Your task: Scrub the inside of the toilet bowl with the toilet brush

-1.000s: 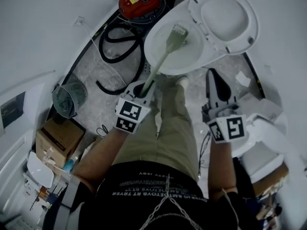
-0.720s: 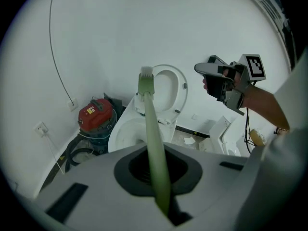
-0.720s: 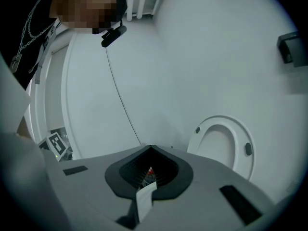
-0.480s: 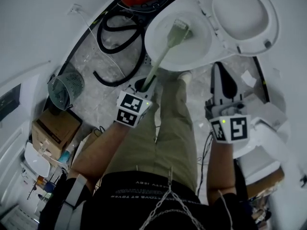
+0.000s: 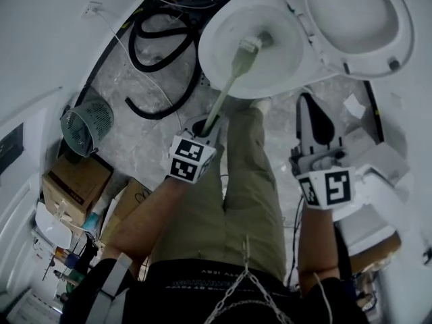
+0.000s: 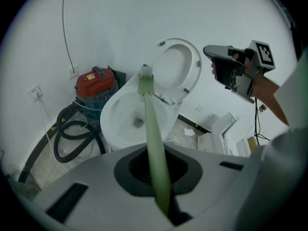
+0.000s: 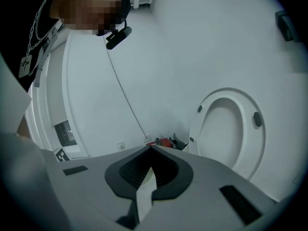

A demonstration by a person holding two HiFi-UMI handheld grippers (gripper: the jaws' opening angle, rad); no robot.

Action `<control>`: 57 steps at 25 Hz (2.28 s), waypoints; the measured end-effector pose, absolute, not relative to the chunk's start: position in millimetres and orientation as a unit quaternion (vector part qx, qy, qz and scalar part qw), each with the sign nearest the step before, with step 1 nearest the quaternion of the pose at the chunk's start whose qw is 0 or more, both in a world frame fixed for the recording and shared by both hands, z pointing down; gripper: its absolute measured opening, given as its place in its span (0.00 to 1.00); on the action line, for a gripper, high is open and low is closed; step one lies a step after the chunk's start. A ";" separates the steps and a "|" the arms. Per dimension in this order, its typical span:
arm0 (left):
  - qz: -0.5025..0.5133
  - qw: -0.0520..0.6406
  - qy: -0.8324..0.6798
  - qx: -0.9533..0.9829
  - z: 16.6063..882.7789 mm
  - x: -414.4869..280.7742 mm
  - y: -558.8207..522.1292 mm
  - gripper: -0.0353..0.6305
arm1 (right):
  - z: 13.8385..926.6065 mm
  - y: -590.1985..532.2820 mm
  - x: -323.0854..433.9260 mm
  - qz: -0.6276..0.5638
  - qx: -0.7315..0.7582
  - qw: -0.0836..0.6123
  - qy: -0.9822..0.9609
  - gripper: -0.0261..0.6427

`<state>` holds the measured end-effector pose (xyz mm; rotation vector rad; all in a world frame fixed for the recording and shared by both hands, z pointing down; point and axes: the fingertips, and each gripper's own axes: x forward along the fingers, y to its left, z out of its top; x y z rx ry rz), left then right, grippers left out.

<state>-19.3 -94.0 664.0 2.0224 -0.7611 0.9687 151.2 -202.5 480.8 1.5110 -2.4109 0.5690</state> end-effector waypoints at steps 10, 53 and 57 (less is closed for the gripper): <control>0.383 0.479 -0.313 0.725 731.4 -25.5 -81.3 0.05 | 492.6 -213.3 153.1 0.200 0.497 0.129 -0.835 0.03; 0.417 0.545 -0.335 0.646 825.5 19.5 -216.1 0.05 | 516.2 -253.2 201.9 0.214 0.489 0.132 -0.835 0.03; 0.425 0.534 -0.330 0.653 827.7 31.0 -226.0 0.05 | 518.5 -253.4 208.9 0.216 0.491 0.135 -0.833 0.03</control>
